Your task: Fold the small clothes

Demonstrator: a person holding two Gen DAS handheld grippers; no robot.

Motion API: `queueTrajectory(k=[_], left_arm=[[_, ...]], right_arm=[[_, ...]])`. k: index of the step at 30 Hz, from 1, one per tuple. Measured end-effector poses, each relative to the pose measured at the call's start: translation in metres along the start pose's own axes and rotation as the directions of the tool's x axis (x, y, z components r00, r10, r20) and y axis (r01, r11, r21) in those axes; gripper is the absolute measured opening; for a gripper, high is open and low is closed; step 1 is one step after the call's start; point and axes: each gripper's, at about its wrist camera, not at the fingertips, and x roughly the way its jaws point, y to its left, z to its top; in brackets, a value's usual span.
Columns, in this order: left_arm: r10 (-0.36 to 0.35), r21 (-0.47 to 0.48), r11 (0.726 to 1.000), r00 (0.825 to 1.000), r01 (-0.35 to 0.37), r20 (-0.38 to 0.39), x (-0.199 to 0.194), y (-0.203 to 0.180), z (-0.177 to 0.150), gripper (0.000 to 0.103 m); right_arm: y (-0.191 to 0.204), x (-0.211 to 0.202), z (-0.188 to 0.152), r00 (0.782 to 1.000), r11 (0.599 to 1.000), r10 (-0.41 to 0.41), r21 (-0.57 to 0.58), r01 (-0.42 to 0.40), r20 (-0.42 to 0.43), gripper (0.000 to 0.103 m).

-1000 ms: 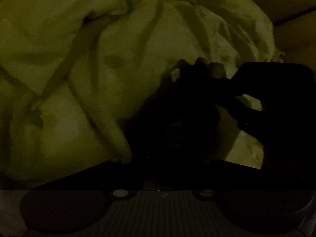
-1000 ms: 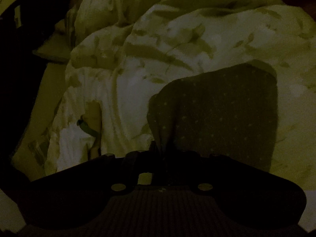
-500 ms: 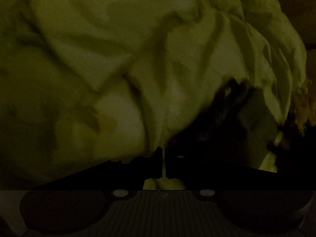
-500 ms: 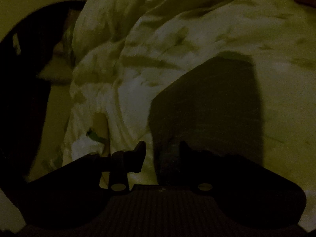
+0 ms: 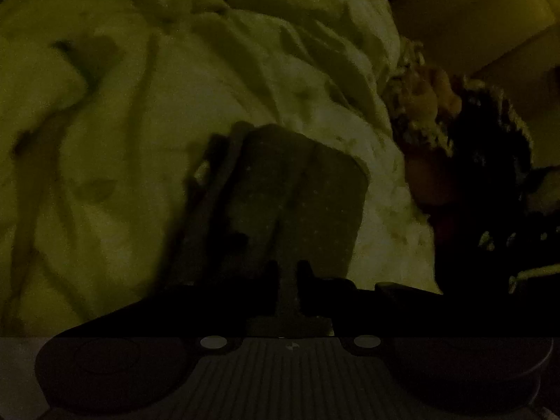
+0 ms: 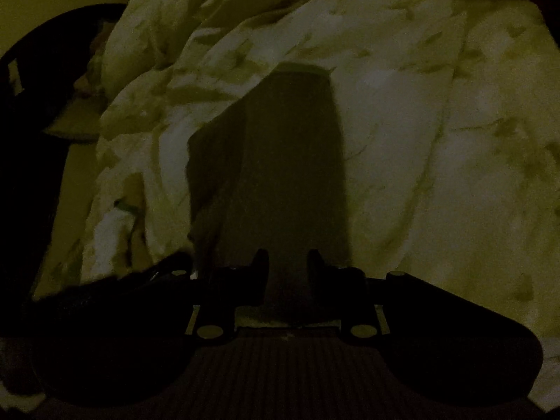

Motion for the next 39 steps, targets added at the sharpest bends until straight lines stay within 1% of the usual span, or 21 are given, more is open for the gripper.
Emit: queueTrajectory(k=[2,3,5,6,7,8,9,10,13,16,18,20,22,24,25,27,29,32,33,36,39], left_arm=[[0.033,0.009,0.999,0.999,-0.033,-0.003,0.013,0.004,0.006,0.086],[0.043,-0.005,0.999,0.999,-0.043,-0.005,0.017,0.01,0.009,0.086],[0.074,-0.06,0.995,0.997,-0.074,-0.013,0.024,0.028,0.014,0.085],[0.086,-0.086,0.992,0.996,-0.088,-0.022,0.026,0.038,0.016,0.082],[0.088,-0.112,0.989,0.996,-0.091,-0.033,0.028,0.048,0.016,0.079],[0.091,-0.129,0.987,0.995,-0.097,-0.05,0.031,0.057,0.017,0.079],[0.101,-0.127,0.986,0.993,-0.108,-0.063,0.033,0.062,0.017,0.076],[0.107,-0.119,0.986,0.992,-0.115,-0.068,0.033,0.065,0.017,0.075],[0.098,-0.127,0.986,0.992,-0.107,-0.076,0.034,0.07,0.016,0.075],[0.105,-0.106,0.988,0.991,-0.114,-0.081,0.033,0.068,0.017,0.075],[0.09,-0.11,0.989,0.992,-0.1,-0.091,0.03,0.067,0.02,0.082],[0.084,-0.104,0.99,0.993,-0.093,-0.088,0.025,0.063,0.024,0.096],[0.087,-0.085,0.992,0.994,-0.093,-0.072,0.014,0.06,0.025,0.103],[0.127,-0.058,0.99,0.991,-0.13,-0.045,0.0,0.058,0.024,0.103],[0.125,-0.05,0.991,0.991,-0.127,-0.039,-0.007,0.059,0.024,0.103],[0.097,-0.053,0.994,0.994,-0.099,-0.046,-0.022,0.063,0.023,0.103],[0.047,-0.051,0.997,0.997,-0.05,-0.056,-0.035,0.065,0.023,0.103],[-0.032,0.022,0.999,0.998,0.033,-0.045,-0.052,0.064,0.023,0.103],[-0.047,0.057,0.997,0.997,0.05,-0.056,-0.053,0.062,0.023,0.103],[-0.053,0.162,0.984,0.993,0.07,-0.109,-0.043,0.056,0.02,0.103],[-0.057,0.277,0.955,0.984,0.104,-0.171,-0.021,0.048,0.015,0.103]], right_arm=[[0.003,0.008,-0.003,1.0,1.0,-0.005,-0.019,0.004,-0.02,0.029],[0.003,0.013,-0.004,0.999,1.0,-0.013,-0.024,0.012,-0.03,0.029],[-0.003,0.019,-0.007,0.999,1.0,-0.021,-0.005,0.021,-0.045,0.029],[-0.007,0.022,-0.008,0.998,1.0,-0.028,0.011,0.028,-0.054,0.029],[-0.013,0.024,-0.009,0.997,0.998,-0.049,0.024,0.05,-0.063,0.029],[-0.018,0.026,-0.01,0.995,0.997,-0.073,0.024,0.074,-0.064,0.029],[-0.022,0.027,-0.011,0.994,0.996,-0.089,0.023,0.09,-0.063,0.029],[-0.029,0.027,-0.013,0.992,0.994,-0.104,0.034,0.106,-0.068,0.028],[-0.045,0.026,-0.018,0.99,0.99,-0.118,0.071,0.124,-0.083,0.029],[-0.051,0.024,-0.022,0.987,0.988,-0.134,0.068,0.14,-0.087,0.029],[-0.054,0.023,-0.024,0.986,0.987,-0.14,0.062,0.146,-0.092,0.029],[-0.054,0.02,-0.024,0.986,0.988,-0.144,0.051,0.149,-0.089,0.029],[-0.053,0.015,-0.025,0.986,0.989,-0.145,0.029,0.148,-0.085,0.029],[-0.054,0.007,-0.026,0.987,0.99,-0.136,0.01,0.138,-0.084,0.03],[-0.055,0.003,-0.026,0.988,0.991,-0.132,0.007,0.133,-0.083,0.031],[-0.058,-0.007,-0.028,0.991,0.994,-0.109,0.014,0.111,-0.079,0.04],[-0.059,-0.017,-0.029,0.994,0.996,-0.089,0.022,0.09,-0.068,0.041],[-0.062,-0.027,-0.028,0.997,0.998,-0.05,0.029,0.052,-0.057,0.051],[-0.064,-0.03,-0.028,0.998,0.999,-0.036,0.031,0.038,-0.053,0.053],[-0.066,-0.036,-0.026,0.999,1.0,-0.008,0.027,0.009,-0.041,0.055],[-0.065,-0.038,-0.021,1.0,1.0,0.019,0.014,-0.018,-0.011,0.061]])
